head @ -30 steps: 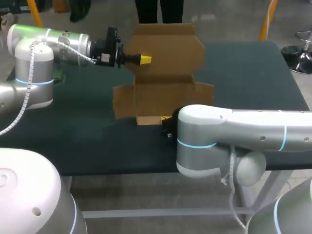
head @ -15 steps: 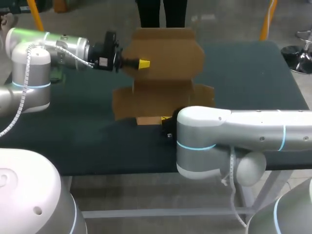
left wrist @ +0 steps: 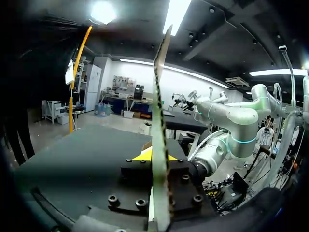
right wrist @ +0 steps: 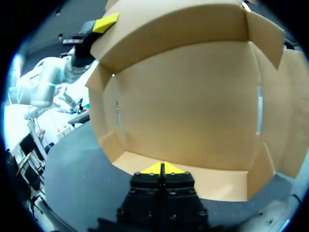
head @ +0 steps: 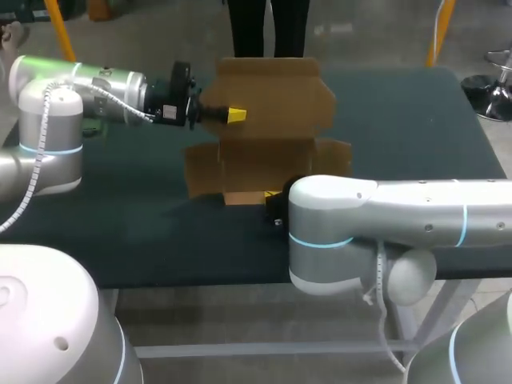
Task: Assemble the packaging by folding the flat box into shape, placing the metal phone stand inside, and closing the box properly
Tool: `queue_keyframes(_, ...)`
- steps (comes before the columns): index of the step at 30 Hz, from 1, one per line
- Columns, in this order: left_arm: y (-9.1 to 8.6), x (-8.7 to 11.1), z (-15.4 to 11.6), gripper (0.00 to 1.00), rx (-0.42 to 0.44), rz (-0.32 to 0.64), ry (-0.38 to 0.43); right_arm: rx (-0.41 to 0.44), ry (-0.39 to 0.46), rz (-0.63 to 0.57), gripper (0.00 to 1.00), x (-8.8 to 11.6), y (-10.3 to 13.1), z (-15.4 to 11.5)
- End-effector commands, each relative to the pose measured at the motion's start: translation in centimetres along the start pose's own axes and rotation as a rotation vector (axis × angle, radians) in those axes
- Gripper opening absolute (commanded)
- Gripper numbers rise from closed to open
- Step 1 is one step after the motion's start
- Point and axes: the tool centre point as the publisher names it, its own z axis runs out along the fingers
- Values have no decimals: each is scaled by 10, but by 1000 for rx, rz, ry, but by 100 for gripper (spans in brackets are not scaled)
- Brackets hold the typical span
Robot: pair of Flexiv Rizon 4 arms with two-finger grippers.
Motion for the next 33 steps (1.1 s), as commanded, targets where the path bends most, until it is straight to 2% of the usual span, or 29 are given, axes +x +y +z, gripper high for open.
queue_keyframes(1, 6, 8, -2, 0, 4, 0, -9, -5, -6, 0, 0, 1, -4, 3)
queue_keyframes(19, 17, 32, 1, 0, -9, -7, -9, -5, -6, 0, 0, 1, -4, 3)
queue_keyframes(33, 28, 40, 8, 0, -16, -25, -6, -5, -6, 0, 0, 1, -4, 3)
